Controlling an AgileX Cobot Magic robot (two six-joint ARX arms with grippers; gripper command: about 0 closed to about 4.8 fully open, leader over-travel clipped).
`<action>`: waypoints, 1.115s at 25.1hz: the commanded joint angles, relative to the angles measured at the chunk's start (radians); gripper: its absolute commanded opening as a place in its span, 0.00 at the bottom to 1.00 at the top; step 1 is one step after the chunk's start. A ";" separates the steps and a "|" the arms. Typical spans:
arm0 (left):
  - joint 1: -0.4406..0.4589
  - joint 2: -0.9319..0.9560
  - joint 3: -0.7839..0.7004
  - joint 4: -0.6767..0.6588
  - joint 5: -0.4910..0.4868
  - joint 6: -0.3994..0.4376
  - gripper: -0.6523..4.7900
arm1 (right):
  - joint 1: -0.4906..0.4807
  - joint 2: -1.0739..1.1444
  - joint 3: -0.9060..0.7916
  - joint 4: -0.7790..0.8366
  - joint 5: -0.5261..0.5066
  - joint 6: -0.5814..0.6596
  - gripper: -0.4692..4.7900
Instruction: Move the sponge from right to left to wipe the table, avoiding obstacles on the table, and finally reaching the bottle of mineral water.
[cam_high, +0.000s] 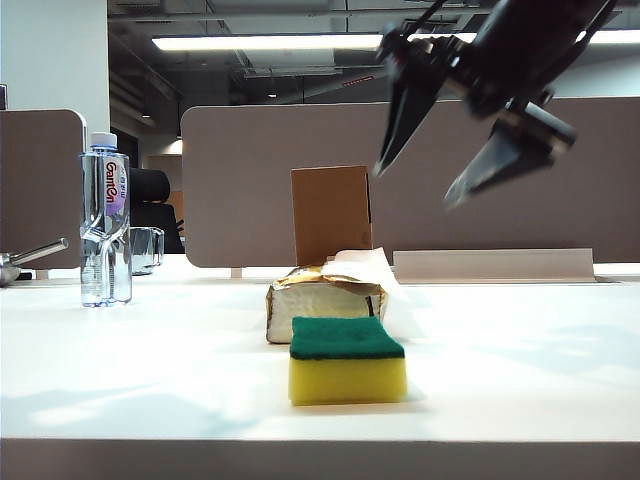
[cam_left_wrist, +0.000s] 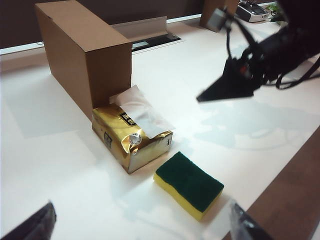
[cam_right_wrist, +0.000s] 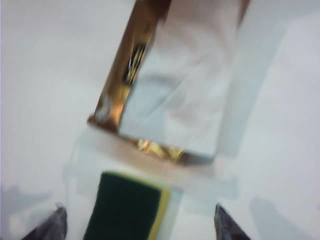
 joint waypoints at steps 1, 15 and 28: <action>-0.001 0.000 0.006 0.013 0.008 0.000 0.96 | -0.081 -0.068 0.008 0.006 0.032 -0.064 0.79; -0.001 0.000 0.006 0.013 0.018 0.000 0.96 | -0.416 -0.277 0.061 -0.419 -0.248 -0.298 0.76; -0.039 0.010 0.006 -0.036 0.039 -0.076 1.00 | -0.421 -0.554 0.055 -0.656 -0.268 -0.275 0.70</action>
